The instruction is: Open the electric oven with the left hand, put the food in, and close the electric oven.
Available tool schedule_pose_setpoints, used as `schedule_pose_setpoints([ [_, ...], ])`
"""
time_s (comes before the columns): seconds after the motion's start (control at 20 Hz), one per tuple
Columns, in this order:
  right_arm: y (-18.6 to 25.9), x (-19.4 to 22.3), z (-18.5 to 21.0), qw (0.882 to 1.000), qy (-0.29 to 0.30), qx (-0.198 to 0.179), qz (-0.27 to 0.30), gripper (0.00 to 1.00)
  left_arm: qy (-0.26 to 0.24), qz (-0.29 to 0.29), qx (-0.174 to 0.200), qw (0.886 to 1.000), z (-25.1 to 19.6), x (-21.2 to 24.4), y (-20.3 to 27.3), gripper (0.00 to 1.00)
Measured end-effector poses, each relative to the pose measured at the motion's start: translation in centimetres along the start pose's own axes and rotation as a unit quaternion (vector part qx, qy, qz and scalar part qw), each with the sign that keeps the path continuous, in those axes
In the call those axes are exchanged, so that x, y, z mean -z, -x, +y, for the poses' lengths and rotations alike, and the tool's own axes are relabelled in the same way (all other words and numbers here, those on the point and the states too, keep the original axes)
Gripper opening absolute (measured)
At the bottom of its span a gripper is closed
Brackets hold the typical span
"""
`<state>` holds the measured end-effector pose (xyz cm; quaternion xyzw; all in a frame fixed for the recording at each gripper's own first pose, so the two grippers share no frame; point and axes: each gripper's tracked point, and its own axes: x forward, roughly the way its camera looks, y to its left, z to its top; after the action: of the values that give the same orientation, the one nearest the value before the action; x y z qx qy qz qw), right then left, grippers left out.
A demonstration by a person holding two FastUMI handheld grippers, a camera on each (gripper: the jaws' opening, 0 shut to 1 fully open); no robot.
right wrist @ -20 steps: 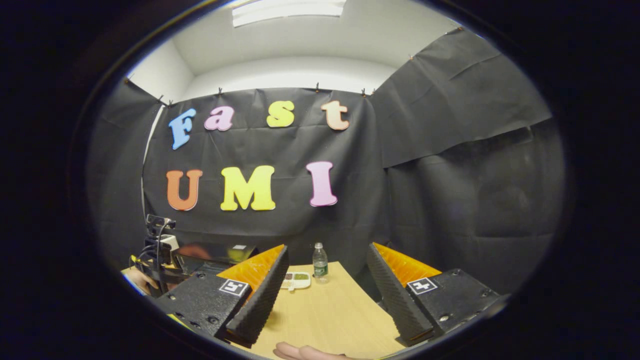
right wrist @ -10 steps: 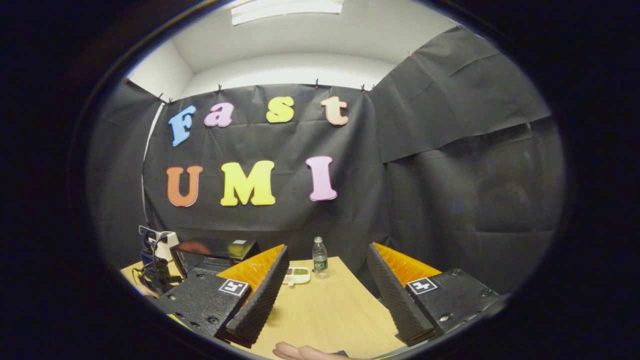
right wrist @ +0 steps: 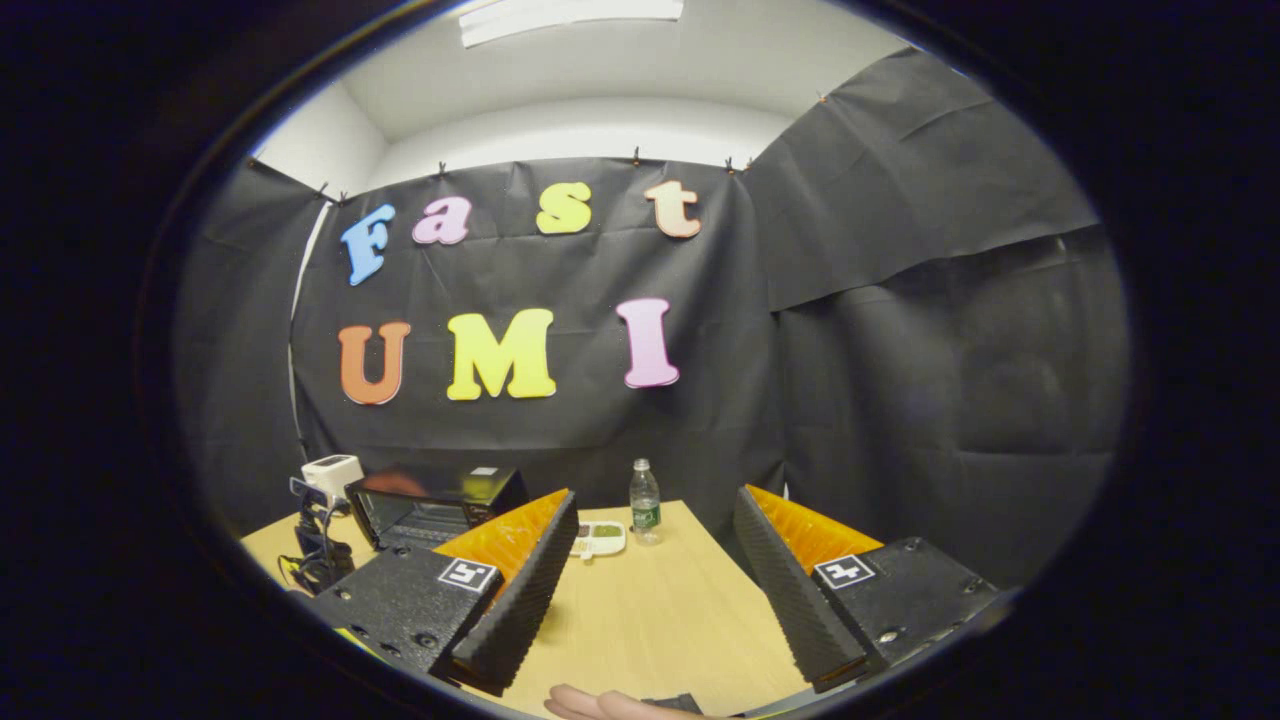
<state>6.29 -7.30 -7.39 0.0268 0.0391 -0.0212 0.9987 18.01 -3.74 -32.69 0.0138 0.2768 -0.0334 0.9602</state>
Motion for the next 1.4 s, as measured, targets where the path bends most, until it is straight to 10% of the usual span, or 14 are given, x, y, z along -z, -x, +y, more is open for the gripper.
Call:
schedule_pose_setpoints([
  [0.5, 0.2, 0.1, -0.6, 1.000, -0.001, 0.001, 0.004, 1.00, 0.030, 0.011, -0.011, 0.999, 1.1, 0.5, 1.1, 0.96],
  [1.1, -7.0, 3.8, 2.2, 0.995, 0.002, -0.034, 0.090, 0.89, 0.019, -0.187, 0.014, 0.982, 1.0, -14.5, 15.7, 0.93],
  [1.4, -13.4, 10.1, 6.0, 0.974, -0.010, -0.094, 0.206, 1.00, 0.009, -0.261, -0.006, 0.965, 2.5, -18.5, 22.4, 0.93],
])
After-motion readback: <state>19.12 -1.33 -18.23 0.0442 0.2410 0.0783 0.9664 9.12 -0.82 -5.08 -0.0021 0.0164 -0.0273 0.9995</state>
